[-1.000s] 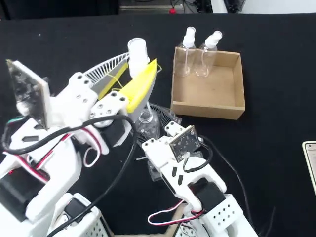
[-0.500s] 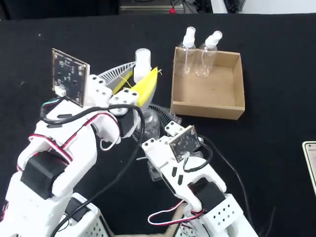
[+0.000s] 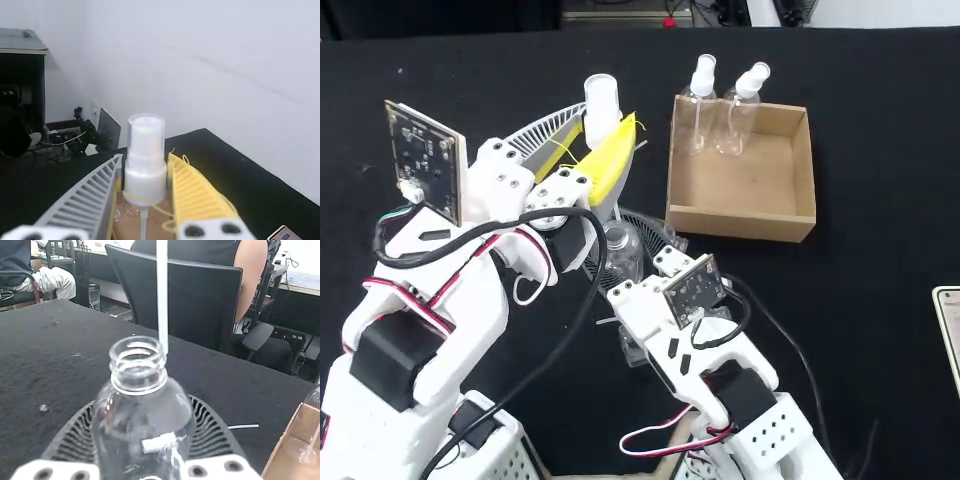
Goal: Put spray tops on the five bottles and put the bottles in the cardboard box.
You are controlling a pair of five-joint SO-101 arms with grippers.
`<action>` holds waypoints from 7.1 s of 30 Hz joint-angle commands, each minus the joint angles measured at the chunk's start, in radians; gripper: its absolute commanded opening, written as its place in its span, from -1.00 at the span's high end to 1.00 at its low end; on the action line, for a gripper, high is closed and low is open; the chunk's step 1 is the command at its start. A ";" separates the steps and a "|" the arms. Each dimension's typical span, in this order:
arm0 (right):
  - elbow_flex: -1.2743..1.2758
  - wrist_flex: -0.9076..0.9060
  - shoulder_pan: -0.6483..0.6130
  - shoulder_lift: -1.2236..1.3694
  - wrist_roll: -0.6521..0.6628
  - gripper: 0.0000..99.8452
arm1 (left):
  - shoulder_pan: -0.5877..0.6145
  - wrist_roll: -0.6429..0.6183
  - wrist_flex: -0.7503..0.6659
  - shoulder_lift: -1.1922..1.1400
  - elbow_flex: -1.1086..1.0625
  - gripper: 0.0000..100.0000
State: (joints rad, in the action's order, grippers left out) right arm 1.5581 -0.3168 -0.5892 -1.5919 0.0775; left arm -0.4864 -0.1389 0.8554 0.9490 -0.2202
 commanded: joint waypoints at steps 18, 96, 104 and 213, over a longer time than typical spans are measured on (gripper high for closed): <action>-0.005 0.029 -0.015 -0.015 -0.003 0.97 | 0.002 -0.009 0.043 0.106 0.039 0.92; -0.463 0.187 0.783 0.552 -0.005 0.97 | 0.676 0.124 -0.554 0.333 -1.339 0.62; -0.470 0.588 0.807 0.961 0.005 0.97 | 0.676 0.124 -0.554 0.333 -1.343 0.62; -1.268 1.080 0.802 2.252 0.002 0.53 | 0.677 0.124 -0.554 0.333 -1.354 0.62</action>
State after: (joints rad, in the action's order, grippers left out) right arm 0.3399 0.7373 0.2256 0.6805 0.0775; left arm 0.1811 -0.0176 0.3199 1.2727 -1.5750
